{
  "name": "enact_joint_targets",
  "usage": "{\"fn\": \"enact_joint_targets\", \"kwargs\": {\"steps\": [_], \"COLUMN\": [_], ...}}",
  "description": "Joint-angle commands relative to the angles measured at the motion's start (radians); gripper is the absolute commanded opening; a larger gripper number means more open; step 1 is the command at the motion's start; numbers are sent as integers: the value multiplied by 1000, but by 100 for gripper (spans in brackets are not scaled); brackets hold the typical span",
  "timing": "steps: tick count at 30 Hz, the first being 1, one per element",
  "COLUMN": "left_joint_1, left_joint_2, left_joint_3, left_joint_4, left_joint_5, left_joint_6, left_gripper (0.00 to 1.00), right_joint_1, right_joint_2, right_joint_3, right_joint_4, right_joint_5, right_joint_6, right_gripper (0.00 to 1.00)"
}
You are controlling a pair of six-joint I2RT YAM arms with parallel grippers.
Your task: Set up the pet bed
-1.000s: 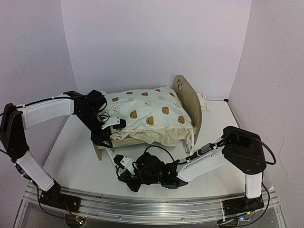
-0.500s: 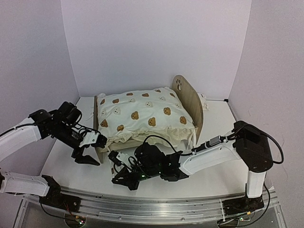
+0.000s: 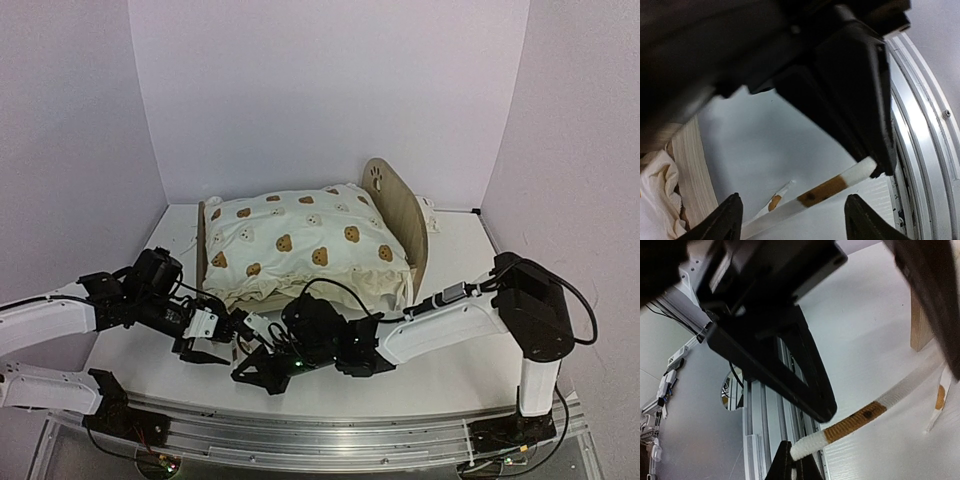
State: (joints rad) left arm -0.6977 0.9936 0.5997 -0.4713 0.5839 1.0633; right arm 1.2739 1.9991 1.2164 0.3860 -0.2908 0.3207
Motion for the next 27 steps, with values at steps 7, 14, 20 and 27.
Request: {"fn": "enact_joint_targets", "kwargs": {"steps": [7,14,20,27], "left_joint_1": [-14,-14,-12,16], "left_joint_2": [25,6,7,-7], "left_joint_3": [-61,-19,38,74], "left_joint_4": [146,108,-9,-59], "left_joint_5": [47,-89,-260,-304], "left_joint_6": [33,-177,-373,-526], "left_gripper": [32,0,0,0], "right_joint_1": [-43,-70,-72,-28], "right_joint_2": [13,3,58,208], "right_joint_3": [40,-2,21,96], "right_joint_4": [81,71,-61,34], "right_joint_5": [-58,79,335,420], "right_joint_6": [67,114,68,-86], "right_gripper": [0,9,40,50]}}
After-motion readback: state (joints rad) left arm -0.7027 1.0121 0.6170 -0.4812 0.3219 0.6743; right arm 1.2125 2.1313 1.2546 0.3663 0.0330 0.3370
